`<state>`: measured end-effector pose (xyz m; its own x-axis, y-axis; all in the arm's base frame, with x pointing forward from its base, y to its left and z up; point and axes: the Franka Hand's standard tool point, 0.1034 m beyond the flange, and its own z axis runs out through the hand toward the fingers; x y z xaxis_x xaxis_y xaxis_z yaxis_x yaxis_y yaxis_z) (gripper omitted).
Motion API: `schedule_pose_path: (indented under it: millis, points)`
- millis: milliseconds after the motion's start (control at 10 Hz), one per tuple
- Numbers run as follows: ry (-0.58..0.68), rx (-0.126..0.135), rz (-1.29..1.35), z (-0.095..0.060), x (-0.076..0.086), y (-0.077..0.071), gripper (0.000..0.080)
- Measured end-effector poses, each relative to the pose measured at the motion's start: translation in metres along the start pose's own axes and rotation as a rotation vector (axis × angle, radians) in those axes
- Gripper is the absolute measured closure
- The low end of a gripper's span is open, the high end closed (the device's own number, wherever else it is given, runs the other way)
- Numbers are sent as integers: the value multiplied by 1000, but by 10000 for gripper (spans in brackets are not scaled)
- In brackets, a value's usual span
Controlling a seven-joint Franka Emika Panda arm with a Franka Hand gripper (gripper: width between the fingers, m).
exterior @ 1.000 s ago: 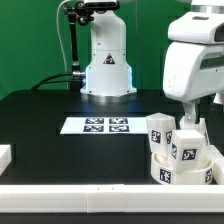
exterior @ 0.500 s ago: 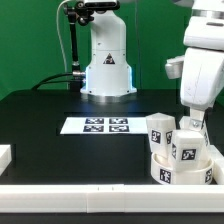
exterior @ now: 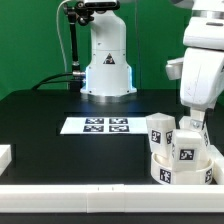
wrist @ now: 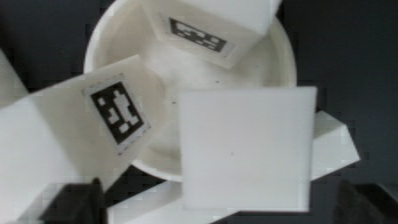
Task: Assemble stool
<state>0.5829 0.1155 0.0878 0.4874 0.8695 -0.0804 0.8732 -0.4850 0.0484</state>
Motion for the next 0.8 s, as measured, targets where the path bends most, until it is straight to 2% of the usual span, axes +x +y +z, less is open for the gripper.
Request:
schedule_pose_path:
  millis: [100,200,800]
  points:
    - [0,0,2,0,0,0,297]
    - [-1,2,3,1,0,-1,473]
    - [-4,5,27,1,-6,4,472]
